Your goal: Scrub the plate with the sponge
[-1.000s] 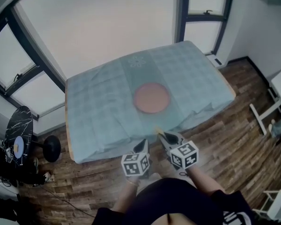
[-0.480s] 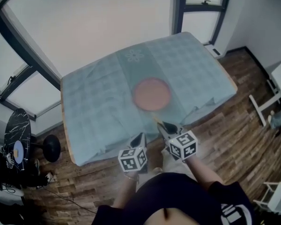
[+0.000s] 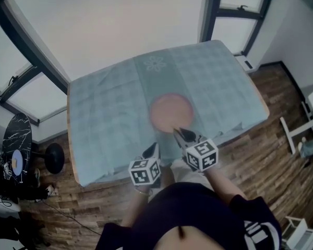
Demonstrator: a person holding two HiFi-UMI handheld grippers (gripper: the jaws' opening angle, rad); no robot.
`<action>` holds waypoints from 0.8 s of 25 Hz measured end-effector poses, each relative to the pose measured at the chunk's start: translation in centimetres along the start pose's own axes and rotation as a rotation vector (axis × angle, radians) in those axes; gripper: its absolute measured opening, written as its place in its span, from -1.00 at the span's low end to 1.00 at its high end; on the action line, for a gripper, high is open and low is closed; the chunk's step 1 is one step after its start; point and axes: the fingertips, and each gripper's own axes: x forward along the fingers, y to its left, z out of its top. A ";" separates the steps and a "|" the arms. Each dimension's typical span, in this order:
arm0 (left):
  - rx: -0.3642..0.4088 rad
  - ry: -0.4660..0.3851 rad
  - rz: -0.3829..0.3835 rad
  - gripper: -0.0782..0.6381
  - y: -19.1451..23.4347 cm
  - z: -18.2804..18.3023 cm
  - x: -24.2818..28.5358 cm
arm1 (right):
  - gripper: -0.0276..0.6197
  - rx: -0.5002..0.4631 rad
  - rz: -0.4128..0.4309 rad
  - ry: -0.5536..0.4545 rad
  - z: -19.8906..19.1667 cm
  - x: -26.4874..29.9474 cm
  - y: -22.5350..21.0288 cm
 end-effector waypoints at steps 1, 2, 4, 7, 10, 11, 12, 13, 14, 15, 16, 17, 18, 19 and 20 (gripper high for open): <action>-0.001 -0.003 0.005 -0.76 0.2 0.6 0.5 | -0.80 -0.010 0.009 0.006 0.3 0.6 -0.4; -0.004 -0.006 0.010 -0.76 0.4 1.1 1.0 | -0.79 -0.017 0.017 0.009 0.7 1.2 -0.7; -0.012 -0.013 0.018 -0.76 0.7 2.1 2.1 | -0.79 -0.024 0.030 0.014 1.2 2.3 -1.6; -0.019 -0.016 0.031 -0.76 1.1 3.0 3.7 | -0.80 -0.037 0.040 0.028 1.7 3.8 -3.1; -0.036 -0.010 0.049 -0.76 1.6 3.6 5.2 | -0.79 -0.049 0.055 0.045 1.8 5.3 -4.4; -0.041 -0.009 0.055 -0.76 1.8 3.8 5.7 | -0.79 -0.050 0.059 0.050 1.9 5.7 -4.9; -0.046 -0.007 0.060 -0.76 1.9 3.9 6.2 | -0.79 -0.052 0.061 0.054 2.0 6.1 -5.3; -0.052 -0.007 0.064 -0.76 2.1 4.0 6.6 | -0.79 -0.056 0.063 0.057 2.0 6.6 -5.8; -0.059 -0.006 0.069 -0.76 2.2 4.1 7.0 | -0.80 -0.059 0.065 0.060 2.0 7.0 -6.1; -0.066 -0.005 0.073 -0.76 2.4 4.2 7.3 | -0.79 -0.063 0.069 0.065 2.1 7.4 -6.5; -0.071 -0.004 0.079 -0.76 2.5 4.3 7.7 | -0.80 -0.067 0.072 0.071 2.1 7.9 -6.9; -0.075 -0.001 0.084 -0.76 2.7 4.4 8.1 | -0.79 -0.071 0.075 0.079 2.0 8.3 -7.2; -0.079 0.002 0.090 -0.76 2.9 4.4 8.5 | -0.79 -0.075 0.078 0.085 2.0 8.8 -7.6; -0.083 0.006 0.095 -0.76 3.0 4.4 8.9 | -0.80 -0.078 0.081 0.091 1.9 9.2 -8.0; -0.088 0.009 0.100 -0.76 3.1 4.4 9.3 | -0.80 -0.082 0.084 0.095 1.8 9.7 -8.4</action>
